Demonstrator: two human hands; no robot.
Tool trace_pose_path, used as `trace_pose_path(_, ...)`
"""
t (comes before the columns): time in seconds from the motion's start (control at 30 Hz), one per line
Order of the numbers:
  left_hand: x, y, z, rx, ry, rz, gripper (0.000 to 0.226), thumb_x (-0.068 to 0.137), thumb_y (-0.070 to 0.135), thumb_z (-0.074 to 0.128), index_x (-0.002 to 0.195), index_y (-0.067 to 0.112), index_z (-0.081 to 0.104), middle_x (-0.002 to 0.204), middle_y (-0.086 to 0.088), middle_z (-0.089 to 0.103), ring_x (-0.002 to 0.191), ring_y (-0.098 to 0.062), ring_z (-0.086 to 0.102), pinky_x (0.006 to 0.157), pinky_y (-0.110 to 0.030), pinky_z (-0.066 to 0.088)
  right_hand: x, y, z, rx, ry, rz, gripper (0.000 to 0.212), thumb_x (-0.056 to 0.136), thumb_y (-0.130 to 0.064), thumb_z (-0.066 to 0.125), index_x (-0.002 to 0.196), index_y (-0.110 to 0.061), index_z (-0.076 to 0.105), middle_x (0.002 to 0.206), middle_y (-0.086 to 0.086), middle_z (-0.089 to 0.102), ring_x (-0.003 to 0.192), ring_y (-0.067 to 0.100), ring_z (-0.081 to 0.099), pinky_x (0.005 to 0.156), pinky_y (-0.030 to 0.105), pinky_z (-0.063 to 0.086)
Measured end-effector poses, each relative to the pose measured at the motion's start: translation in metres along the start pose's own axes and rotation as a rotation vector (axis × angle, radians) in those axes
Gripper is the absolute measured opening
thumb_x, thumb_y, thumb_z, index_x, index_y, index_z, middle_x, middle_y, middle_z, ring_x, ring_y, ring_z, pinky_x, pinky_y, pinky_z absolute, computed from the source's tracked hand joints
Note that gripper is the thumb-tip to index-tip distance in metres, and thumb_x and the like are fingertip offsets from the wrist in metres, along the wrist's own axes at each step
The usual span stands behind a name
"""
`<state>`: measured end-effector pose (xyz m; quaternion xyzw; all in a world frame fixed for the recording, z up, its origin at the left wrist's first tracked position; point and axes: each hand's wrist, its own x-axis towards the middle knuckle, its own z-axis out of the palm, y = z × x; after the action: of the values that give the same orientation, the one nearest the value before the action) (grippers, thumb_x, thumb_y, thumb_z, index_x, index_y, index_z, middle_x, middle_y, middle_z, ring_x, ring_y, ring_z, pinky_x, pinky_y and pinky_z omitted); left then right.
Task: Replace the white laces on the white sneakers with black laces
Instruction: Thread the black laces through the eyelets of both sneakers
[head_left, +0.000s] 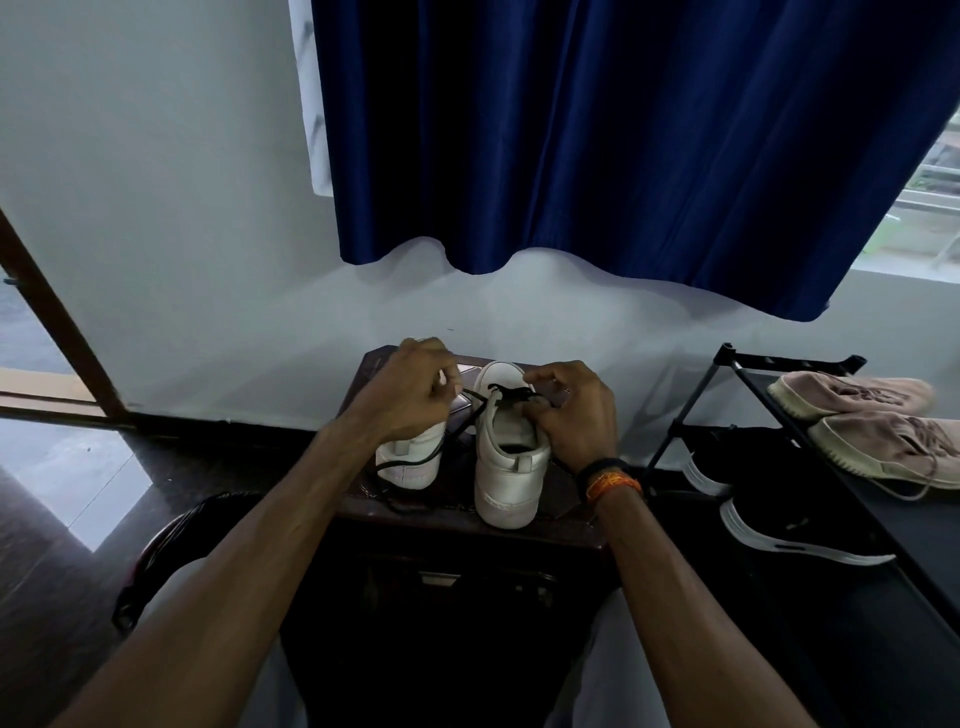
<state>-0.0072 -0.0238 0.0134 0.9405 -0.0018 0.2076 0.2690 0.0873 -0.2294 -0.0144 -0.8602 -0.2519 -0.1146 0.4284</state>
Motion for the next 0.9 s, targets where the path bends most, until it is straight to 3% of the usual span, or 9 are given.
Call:
trace_pose_path(0.1, -0.008, -0.01, -0.014, -0.132, 0.072, -0.163, 0.013, 0.084, 0.002, 0.065, 0.08, 0.012, 0.071, 0.086, 0.004, 0.067, 0.078, -0.009, 0.063, 0.071, -0.021, 0.045, -0.003, -0.002, -0.002, -0.016, 0.042, 0.107, 0.031, 0.067, -0.023, 0.088, 0.087, -0.035, 0.068, 0.098, -0.008, 0.065, 0.082, 0.006, 0.059, 0.07, 0.016, 0.045)
trace_pose_path(0.23, -0.019, -0.028, -0.023, -0.423, 0.203, -0.414, 0.01, 0.089, 0.009, 0.068, 0.082, 0.015, 0.073, 0.081, 0.003, 0.075, 0.079, -0.013, 0.07, 0.079, -0.029, 0.053, -0.007, -0.002, 0.0, -0.048, 0.094, 0.133, 0.027, 0.067, -0.026, 0.085, 0.078, -0.032, 0.06, 0.087, -0.008, 0.063, 0.075, 0.007, 0.058, 0.067, 0.024, 0.047)
trace_pose_path(0.33, -0.019, -0.014, -0.02, -0.815, 0.185, -0.418, 0.015, 0.093, -0.002, 0.057, 0.082, 0.006, 0.066, 0.084, -0.012, 0.074, 0.081, -0.024, 0.068, 0.08, -0.036, 0.055, -0.012, -0.002, 0.004, -0.069, 0.137, 0.164, 0.028, 0.069, -0.028, 0.081, 0.071, -0.026, 0.053, 0.077, -0.008, 0.062, 0.071, 0.013, 0.058, 0.063, 0.028, 0.046)
trace_pose_path(0.47, -0.008, 0.023, -0.006, -1.259, 0.134, -0.354, 0.021, 0.099, -0.005, 0.041, 0.083, 0.005, 0.052, 0.112, -0.024, 0.072, 0.104, -0.03, 0.071, 0.093, -0.034, 0.057, -0.02, -0.005, 0.006, -0.119, 0.178, 0.188, 0.027, 0.075, -0.031, 0.078, 0.07, -0.024, 0.053, 0.078, -0.007, 0.061, 0.068, 0.013, 0.057, 0.06, 0.027, 0.041)
trace_pose_path(0.53, -0.001, 0.031, 0.002, -1.414, 0.145, -0.419, 0.023, 0.1, -0.001, 0.036, 0.083, 0.008, 0.049, 0.106, -0.028, 0.072, 0.1, -0.034, 0.072, 0.088, -0.035, 0.059, -0.023, -0.007, 0.006, -0.116, 0.194, 0.197, 0.027, 0.077, -0.032, 0.076, 0.069, -0.024, 0.052, 0.077, -0.006, 0.061, 0.067, 0.014, 0.057, 0.06, 0.029, 0.045)
trace_pose_path(0.6, 0.005, 0.034, 0.009, -1.479, 0.146, -0.496, 0.023, 0.101, 0.004, 0.035, 0.082, 0.006, 0.049, 0.082, -0.022, 0.07, 0.081, -0.035, 0.072, 0.076, -0.039, 0.06, -0.024, -0.008, 0.006, -0.106, 0.203, 0.221, 0.027, 0.079, -0.035, 0.075, 0.07, -0.023, 0.052, 0.076, -0.006, 0.061, 0.067, 0.017, 0.058, 0.06, 0.031, 0.047)
trace_pose_path(0.67, 0.01, 0.033, 0.013, -1.435, 0.145, -0.562, 0.026, 0.1, 0.007, 0.038, 0.076, 0.008, 0.045, 0.059, -0.01, 0.052, 0.056, -0.027, 0.057, 0.062, -0.038, 0.057, -0.025, -0.01, 0.006, -0.105, 0.205, 0.255, 0.029, 0.081, -0.038, 0.074, 0.07, -0.022, 0.052, 0.073, -0.007, 0.061, 0.068, 0.018, 0.058, 0.06, 0.03, 0.043)
trace_pose_path(0.73, 0.013, 0.026, 0.014, -1.208, 0.141, -0.573, 0.026, 0.1, 0.007, 0.043, 0.074, 0.01, 0.044, 0.055, -0.004, 0.041, 0.048, -0.018, 0.038, 0.051, -0.031, 0.045, -0.027, -0.011, 0.006, -0.099, 0.215, 0.287, 0.031, 0.083, -0.042, 0.073, 0.071, -0.022, 0.052, 0.07, -0.007, 0.06, 0.069, 0.019, 0.058, 0.06, 0.029, 0.038)
trace_pose_path(0.9, 0.016, -0.002, -0.023, -0.257, 0.09, -0.3, 0.011, 0.099, 0.016, 0.05, 0.092, 0.015, 0.058, 0.081, -0.001, 0.064, 0.071, -0.016, 0.059, 0.06, -0.025, 0.046, -0.032, -0.013, 0.007, -0.082, 0.251, 0.342, 0.033, 0.084, -0.047, 0.071, 0.074, -0.022, 0.052, 0.07, -0.007, 0.061, 0.071, 0.021, 0.058, 0.063, 0.03, 0.038)
